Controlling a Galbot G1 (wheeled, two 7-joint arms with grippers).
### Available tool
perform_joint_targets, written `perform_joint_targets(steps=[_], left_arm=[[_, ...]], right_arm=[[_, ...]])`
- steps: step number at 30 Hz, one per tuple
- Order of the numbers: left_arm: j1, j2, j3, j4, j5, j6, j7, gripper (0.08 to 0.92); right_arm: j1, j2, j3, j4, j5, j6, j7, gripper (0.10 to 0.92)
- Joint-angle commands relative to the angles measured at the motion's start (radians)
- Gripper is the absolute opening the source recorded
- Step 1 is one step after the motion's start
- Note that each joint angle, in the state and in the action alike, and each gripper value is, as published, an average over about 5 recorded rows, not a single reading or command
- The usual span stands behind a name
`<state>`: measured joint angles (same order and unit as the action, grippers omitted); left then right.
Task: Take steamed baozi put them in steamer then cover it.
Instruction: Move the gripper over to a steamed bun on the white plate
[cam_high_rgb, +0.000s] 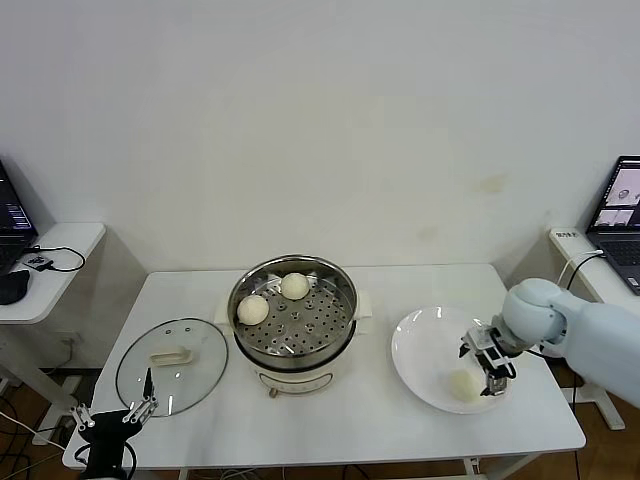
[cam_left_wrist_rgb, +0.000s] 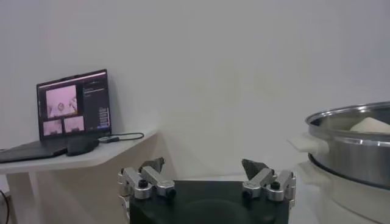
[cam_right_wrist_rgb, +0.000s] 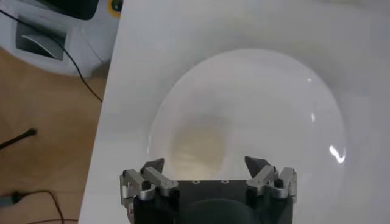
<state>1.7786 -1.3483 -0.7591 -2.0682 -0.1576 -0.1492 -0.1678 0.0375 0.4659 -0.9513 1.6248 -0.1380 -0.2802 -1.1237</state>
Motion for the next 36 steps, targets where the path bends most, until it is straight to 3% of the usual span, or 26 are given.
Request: perform_joint_targets(steps=[1, 12, 36], left_arm=[[-0.002, -0.001, 0.002, 0.002, 0.002, 0.001, 0.000, 0.823], [-0.003, 0.000, -0.001, 0.003, 0.002, 0.003, -0.001, 0.823], [-0.014, 0.000, -0.002, 0.002, 0.002, 0.008, -0.002, 0.823]], right_arm=[[-0.093, 0.012, 0.061, -0.042, -0.038, 0.000, 0.012, 0.823], [-0.133, 0.027, 0.087, -0.072, -0.053, -0.002, 0.010, 0.815], [-0.132, 0.071, 0.125, -0.109, -0.038, 0.005, 0.017, 0.634]])
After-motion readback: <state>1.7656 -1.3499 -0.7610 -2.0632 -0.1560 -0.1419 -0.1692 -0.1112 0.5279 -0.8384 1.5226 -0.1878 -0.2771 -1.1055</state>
